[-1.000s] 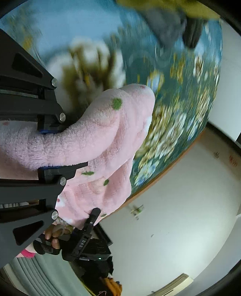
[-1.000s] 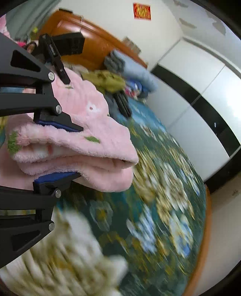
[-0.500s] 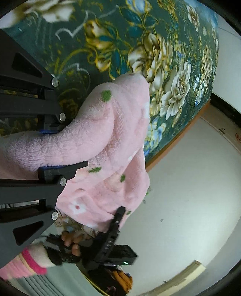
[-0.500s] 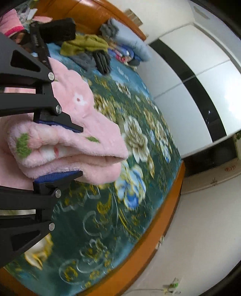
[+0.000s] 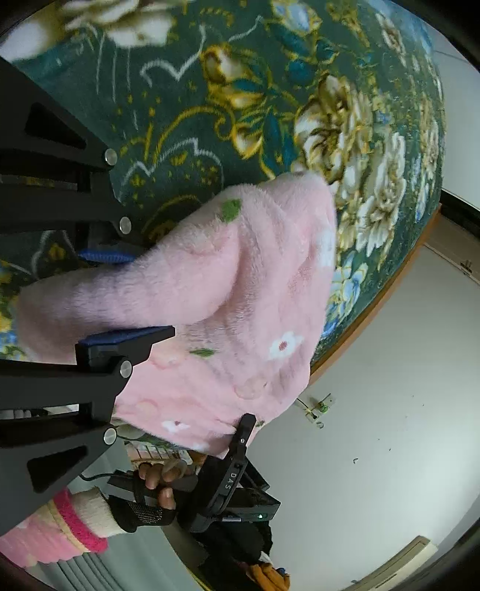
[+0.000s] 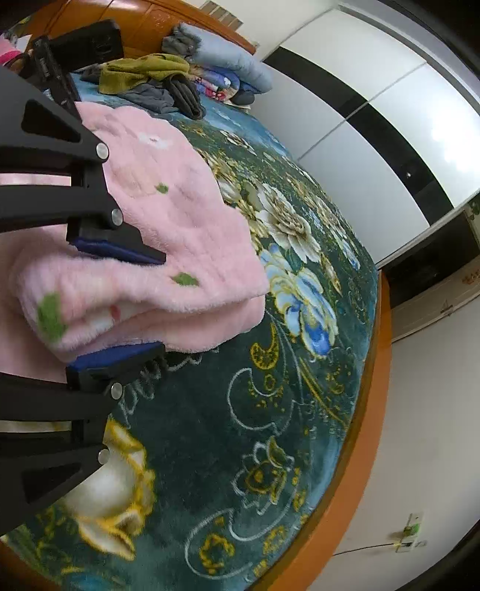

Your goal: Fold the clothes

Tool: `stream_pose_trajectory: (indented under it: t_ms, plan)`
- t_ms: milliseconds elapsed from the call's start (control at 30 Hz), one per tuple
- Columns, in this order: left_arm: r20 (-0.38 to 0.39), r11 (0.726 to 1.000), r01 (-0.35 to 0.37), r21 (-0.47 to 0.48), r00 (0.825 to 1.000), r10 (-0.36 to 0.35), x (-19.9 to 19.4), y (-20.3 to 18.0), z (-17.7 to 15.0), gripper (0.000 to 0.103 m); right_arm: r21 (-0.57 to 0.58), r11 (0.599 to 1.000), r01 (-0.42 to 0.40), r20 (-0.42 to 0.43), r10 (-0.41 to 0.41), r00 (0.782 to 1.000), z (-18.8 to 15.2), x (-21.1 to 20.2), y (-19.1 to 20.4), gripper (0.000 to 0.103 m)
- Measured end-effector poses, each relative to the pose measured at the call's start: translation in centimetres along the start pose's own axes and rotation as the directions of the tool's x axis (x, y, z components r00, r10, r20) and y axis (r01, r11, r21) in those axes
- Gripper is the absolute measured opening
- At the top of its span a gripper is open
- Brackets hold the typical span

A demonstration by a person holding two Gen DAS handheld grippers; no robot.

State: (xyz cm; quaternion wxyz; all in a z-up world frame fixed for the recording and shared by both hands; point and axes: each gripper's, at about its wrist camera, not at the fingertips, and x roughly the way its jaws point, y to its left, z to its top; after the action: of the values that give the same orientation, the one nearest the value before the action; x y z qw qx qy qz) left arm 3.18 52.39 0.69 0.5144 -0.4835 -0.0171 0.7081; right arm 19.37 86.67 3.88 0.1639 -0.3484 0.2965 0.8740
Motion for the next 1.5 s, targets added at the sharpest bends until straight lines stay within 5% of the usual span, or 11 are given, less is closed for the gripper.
stream_pose_trajectory:
  t_ms: [167, 233, 333, 533, 733, 967, 1133, 1500]
  plan:
    - [0.090, 0.985, -0.133, 0.108, 0.988, 0.124, -2.8, -1.4, 1.7, 0.031, -0.062, 0.995, 0.072, 0.083, -0.067, 0.994, 0.5, -4.0, 1.1, 0.048]
    - [0.144, 0.981, -0.140, 0.137, 0.982, 0.120, -3.5, -2.5, 2.4, 0.032, -0.102, 0.991, 0.087, 0.109, -0.075, 0.991, 1.2, -4.8, 2.7, 0.049]
    - [0.131, 0.982, -0.099, 0.162, 0.988, 0.078, -2.4, -4.4, 3.2, 0.038, -0.164, 0.984, 0.069, 0.098, -0.053, 0.994, 2.0, -4.0, 5.5, 0.051]
    - [0.037, 0.974, -0.166, 0.151, 0.986, 0.162, 2.2, -3.4, 2.7, 0.038, -0.234, 0.968, 0.095, -0.003, -0.098, 0.995, 2.2, 2.2, 9.3, 0.052]
    - [0.000, 0.985, -0.152, 0.085, 0.988, 0.152, 2.8, -1.2, 2.2, 0.038, -0.172, 0.974, 0.150, -0.046, -0.160, 0.986, 1.6, 5.6, 8.2, 0.052]
    - [0.089, 0.990, -0.115, 0.083, 0.990, 0.108, -1.5, -3.6, -0.2, 0.038, -0.255, 0.963, 0.085, 0.074, -0.068, 0.995, -0.6, -1.3, 10.3, 0.052]
    - [0.120, 0.976, -0.137, 0.168, 0.986, 0.117, -2.1, -6.4, -2.8, 0.039, -0.290, 0.948, 0.134, 0.115, -0.104, 0.988, -3.9, -4.5, 9.8, 0.052]
    - [0.036, 0.975, -0.159, 0.152, 0.987, 0.156, 1.7, -5.6, -4.4, 0.039, -0.260, 0.953, 0.154, 0.046, -0.147, 0.988, -7.1, -1.4, 5.1, 0.052]
